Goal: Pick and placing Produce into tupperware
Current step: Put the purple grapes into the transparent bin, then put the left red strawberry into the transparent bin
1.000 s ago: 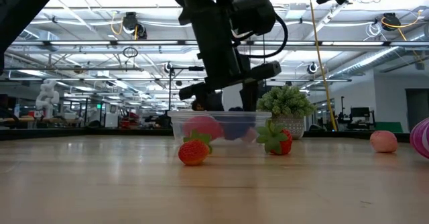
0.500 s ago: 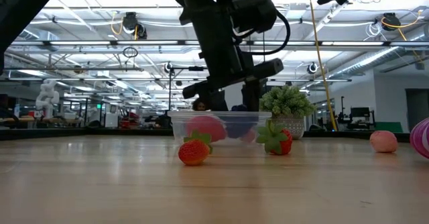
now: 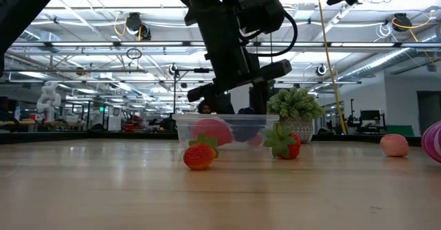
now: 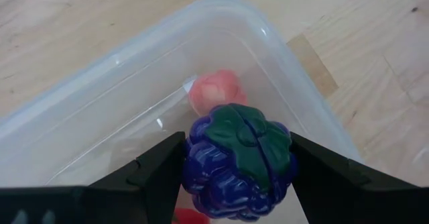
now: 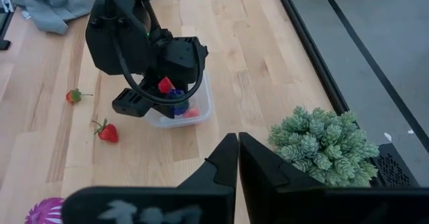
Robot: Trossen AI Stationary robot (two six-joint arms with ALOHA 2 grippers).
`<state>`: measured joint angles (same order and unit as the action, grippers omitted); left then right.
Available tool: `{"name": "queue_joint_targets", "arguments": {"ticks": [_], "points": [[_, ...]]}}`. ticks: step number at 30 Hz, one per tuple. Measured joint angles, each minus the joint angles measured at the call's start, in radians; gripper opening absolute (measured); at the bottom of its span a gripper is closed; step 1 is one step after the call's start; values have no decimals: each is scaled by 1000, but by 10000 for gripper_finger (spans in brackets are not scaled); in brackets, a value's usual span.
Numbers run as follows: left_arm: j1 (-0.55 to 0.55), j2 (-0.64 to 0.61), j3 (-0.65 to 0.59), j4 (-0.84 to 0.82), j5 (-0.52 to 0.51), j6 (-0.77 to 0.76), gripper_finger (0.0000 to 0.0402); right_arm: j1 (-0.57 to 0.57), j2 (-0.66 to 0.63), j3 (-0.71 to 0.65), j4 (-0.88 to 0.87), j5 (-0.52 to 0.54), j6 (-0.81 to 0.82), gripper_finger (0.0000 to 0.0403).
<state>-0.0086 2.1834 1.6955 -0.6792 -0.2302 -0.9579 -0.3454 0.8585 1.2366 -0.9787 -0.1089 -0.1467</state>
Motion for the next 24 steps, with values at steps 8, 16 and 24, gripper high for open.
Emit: {"name": "queue_joint_targets", "arguments": {"ticks": [8, 16, 24], "points": [[0, 0, 0, -2, -2, -18, 251, 0, 0, 0, 0, 0, 0, 4], [0, 0, 0, -2, 1, -18, 298, 0, 0, 0, 0, 0, 0, 4], [-3, -20, 0, -5, 19, -3, 315, 0, 0, 0, 0, 0, 1, 4]]}}
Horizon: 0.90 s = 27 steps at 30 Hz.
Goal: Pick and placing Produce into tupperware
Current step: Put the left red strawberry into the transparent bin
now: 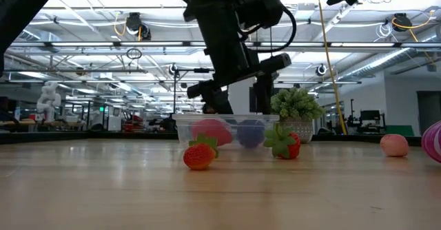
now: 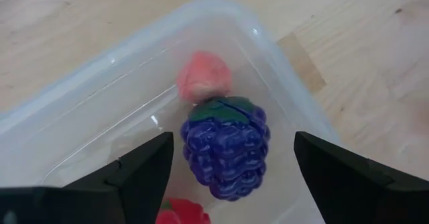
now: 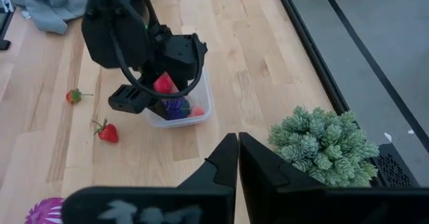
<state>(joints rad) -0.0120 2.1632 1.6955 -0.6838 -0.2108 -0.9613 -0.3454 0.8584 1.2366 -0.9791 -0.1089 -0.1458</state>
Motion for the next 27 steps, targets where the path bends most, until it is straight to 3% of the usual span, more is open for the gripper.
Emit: {"name": "queue_joint_targets", "arguments": {"ticks": [12, 22, 27], "points": [[-37, -124, 0, -41, 0, 5, 279, 0, 0, 0, -18, 0, 2, 4], [-255, -156, 1, -69, -2, -78, 229, 0, 0, 0, -26, 0, 1, 4], [-363, -156, 1, -69, -79, -148, 205, 0, 0, 0, -26, 0, 3, 4]]}}
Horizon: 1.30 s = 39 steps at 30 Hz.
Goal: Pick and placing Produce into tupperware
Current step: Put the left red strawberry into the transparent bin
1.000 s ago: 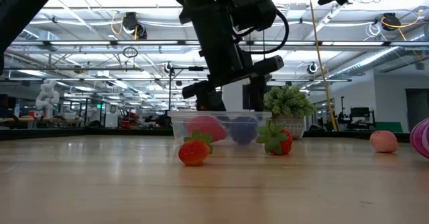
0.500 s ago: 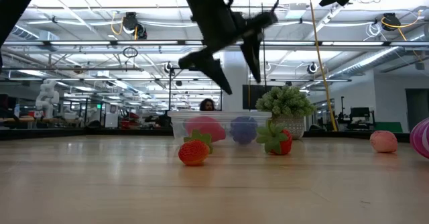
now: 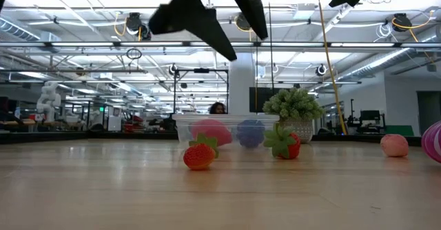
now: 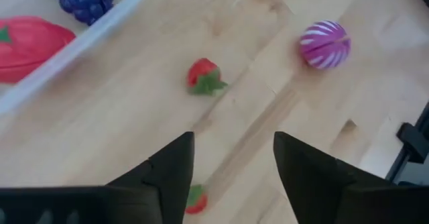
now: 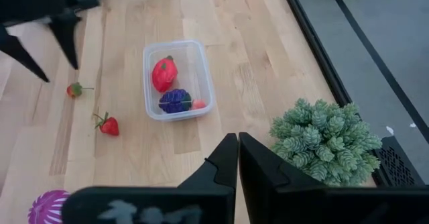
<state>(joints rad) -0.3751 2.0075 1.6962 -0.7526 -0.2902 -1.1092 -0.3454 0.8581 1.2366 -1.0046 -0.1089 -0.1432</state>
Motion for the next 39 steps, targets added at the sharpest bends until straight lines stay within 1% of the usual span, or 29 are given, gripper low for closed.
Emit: {"name": "queue_joint_targets", "arguments": {"ticks": [4, 9, 14, 26, 29, 35, 39], "points": [[-63, 0, 0, 8, -56, -21, 188, 0, 0, 0, 0, 0, 28, 4], [-95, 1, 0, 37, -61, -20, 172, 0, 0, 0, 0, 0, 46, 4], [-96, 1, 0, 92, -59, 54, 166, 0, 0, 0, 1, 0, 56, 4], [-78, 2, 0, 210, -54, 236, 170, 0, 0, 0, 1, 0, 54, 4], [-78, 2, 0, 201, -57, 208, 170, 0, 0, 0, 1, 0, 53, 4], [-84, 2, 0, 168, -71, 51, 170, 0, 0, 0, 1, 0, 53, 4], [-110, 2, 0, 156, -71, -18, 167, 0, 0, 0, 1, 0, 53, 4]]}}
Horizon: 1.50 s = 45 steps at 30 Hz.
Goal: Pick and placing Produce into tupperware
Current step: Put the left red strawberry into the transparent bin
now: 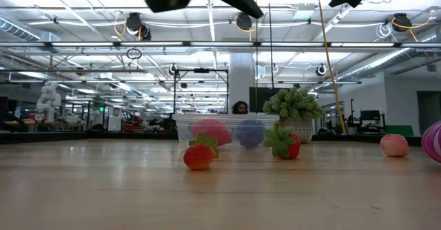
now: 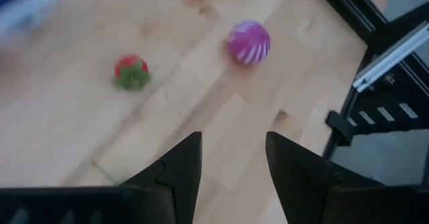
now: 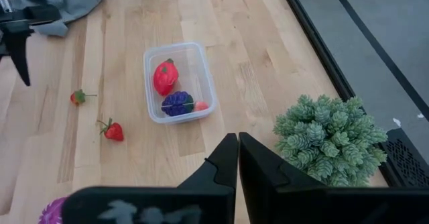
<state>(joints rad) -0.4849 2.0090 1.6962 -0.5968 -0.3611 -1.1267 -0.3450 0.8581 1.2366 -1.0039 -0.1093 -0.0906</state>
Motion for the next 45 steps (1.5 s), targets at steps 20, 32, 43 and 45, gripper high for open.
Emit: {"name": "queue_joint_targets", "arguments": {"ticks": [20, 32, 43, 45], "points": [[-99, 0, 0, -172, 52, -387, 4, 0, 0, 0, 0, 0, -7, 4], [-85, 0, 0, -146, 19, -190, 41, 0, 0, 0, 0, 0, -7, 4], [-83, 0, 0, -100, 2, -31, 42, 0, 0, 0, 0, 0, -1, 4], [-83, 0, 0, -101, -8, -32, 42, 0, 0, 0, 0, 0, -1, 4]]}}
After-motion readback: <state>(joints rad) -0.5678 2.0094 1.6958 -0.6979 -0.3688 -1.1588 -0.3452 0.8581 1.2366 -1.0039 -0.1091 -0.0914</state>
